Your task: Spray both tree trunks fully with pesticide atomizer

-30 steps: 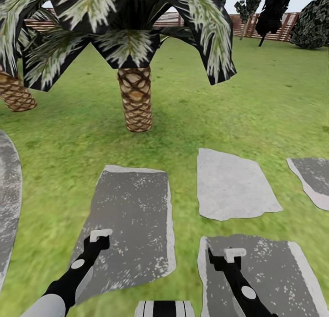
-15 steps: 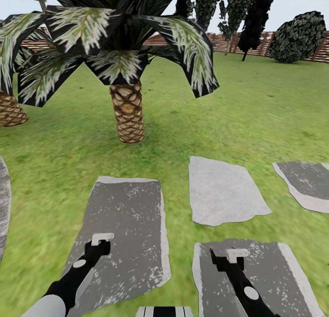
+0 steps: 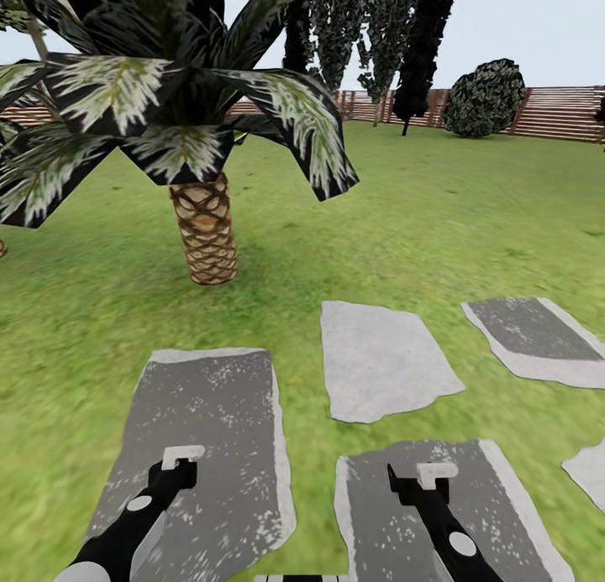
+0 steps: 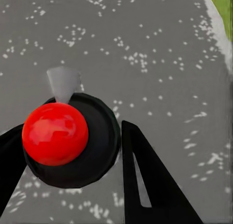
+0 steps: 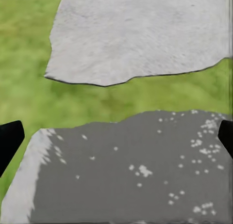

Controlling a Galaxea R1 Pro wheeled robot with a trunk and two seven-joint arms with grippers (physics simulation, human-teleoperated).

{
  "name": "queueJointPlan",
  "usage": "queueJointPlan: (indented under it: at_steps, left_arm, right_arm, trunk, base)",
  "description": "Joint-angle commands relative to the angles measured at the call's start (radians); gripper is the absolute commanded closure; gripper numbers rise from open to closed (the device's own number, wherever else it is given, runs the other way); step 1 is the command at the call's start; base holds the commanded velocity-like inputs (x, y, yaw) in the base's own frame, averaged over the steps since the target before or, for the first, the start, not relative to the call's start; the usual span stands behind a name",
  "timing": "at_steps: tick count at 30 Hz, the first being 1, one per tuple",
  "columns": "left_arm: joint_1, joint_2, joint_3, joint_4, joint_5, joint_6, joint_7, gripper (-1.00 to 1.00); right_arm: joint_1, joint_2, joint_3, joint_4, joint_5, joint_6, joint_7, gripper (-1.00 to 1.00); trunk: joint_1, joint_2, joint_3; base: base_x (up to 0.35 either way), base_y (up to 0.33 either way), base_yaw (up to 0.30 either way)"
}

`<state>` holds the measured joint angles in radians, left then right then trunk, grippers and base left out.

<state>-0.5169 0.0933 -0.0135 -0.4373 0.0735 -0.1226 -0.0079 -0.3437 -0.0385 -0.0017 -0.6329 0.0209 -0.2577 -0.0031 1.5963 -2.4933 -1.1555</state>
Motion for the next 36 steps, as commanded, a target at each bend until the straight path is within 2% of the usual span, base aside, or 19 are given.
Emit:
queueJointPlan:
  at_steps: [1,14,36]
  left_arm:
    - [0.004,0.001,0.000,0.000,0.000,0.000,0.000,1.00]
    - [0.031,-0.001,0.000,-0.010,0.000,-0.002,0.002,1.00]
    - [0.032,0.001,0.002,-0.014,-0.001,-0.002,0.001,1.00]
  right_arm:
    - [0.000,0.000,0.000,0.000,0.000,0.000,0.000,-1.00]
    - [0.000,-0.015,-0.001,0.006,-0.001,0.000,0.000,-1.00]
    - [0.000,-0.014,-0.001,0.021,-0.001,0.001,0.000,-1.00]
  trunk:
    - [-0.004,0.007,0.003]
    - [-0.004,0.007,0.004]
    - [-0.004,0.007,0.004]
  base:
    - [0.000,0.000,-0.289]
    - [0.000,0.000,-0.299]
    - [0.000,0.000,-0.300]
